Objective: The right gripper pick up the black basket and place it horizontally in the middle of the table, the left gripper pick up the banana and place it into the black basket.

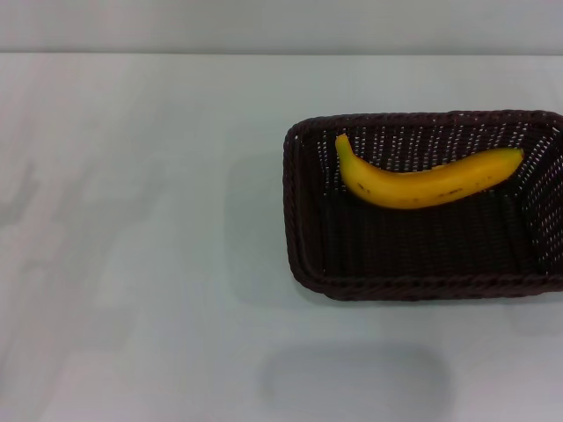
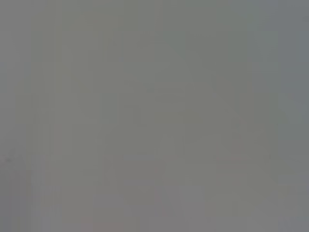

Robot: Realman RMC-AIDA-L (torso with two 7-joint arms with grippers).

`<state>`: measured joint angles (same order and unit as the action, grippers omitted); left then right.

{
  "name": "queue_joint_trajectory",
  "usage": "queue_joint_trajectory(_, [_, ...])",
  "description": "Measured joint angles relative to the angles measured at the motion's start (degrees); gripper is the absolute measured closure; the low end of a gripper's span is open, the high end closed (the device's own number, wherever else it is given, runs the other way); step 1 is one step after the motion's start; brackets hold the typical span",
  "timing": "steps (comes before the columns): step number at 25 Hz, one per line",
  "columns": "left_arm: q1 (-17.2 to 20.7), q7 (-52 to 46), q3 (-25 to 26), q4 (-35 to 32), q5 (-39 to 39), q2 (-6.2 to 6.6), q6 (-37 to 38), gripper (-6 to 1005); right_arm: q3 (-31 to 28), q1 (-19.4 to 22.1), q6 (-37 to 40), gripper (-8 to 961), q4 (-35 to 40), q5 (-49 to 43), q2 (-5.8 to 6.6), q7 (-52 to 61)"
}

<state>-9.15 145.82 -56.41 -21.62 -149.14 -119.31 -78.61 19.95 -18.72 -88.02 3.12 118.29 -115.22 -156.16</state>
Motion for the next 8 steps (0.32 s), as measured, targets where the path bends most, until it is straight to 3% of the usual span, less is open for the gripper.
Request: queue_joint_trajectory(8, [-0.17,3.57,0.08,0.35,-4.47,0.01,0.52,111,-0.11,-0.56,0.71,81,0.41,0.13,0.00,-0.33])
